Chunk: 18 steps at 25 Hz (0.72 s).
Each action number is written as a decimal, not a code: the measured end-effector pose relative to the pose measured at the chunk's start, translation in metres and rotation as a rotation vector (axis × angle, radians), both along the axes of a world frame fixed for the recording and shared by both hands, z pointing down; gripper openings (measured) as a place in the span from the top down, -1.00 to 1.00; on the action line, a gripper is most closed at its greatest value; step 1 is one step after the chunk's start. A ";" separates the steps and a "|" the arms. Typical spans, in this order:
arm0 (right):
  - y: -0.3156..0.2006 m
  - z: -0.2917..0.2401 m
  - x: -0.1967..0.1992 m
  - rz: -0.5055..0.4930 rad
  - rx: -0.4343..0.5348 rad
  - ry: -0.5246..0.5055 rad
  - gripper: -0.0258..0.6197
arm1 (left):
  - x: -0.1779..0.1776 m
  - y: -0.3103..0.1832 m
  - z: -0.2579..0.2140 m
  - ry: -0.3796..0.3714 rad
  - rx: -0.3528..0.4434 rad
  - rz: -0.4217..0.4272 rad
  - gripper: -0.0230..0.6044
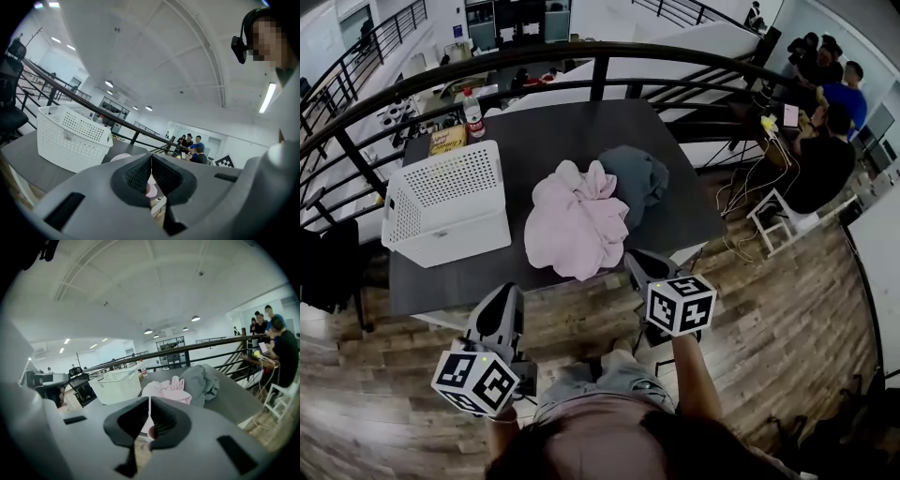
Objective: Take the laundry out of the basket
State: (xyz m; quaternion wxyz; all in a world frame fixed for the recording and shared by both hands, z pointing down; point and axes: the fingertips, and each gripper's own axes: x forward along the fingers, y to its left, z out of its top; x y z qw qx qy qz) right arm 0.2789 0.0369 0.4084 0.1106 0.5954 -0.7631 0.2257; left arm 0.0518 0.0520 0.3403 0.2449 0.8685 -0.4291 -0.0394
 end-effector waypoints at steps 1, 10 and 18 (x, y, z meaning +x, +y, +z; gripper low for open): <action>0.001 -0.001 0.001 0.000 -0.001 0.008 0.84 | 0.002 -0.002 0.001 0.007 -0.001 0.002 0.93; 0.004 -0.005 0.019 0.047 -0.005 0.026 0.86 | 0.019 -0.009 0.008 0.037 -0.018 0.030 0.93; -0.002 -0.007 0.013 0.044 0.012 0.034 0.87 | 0.018 -0.009 0.012 0.044 -0.018 0.039 0.93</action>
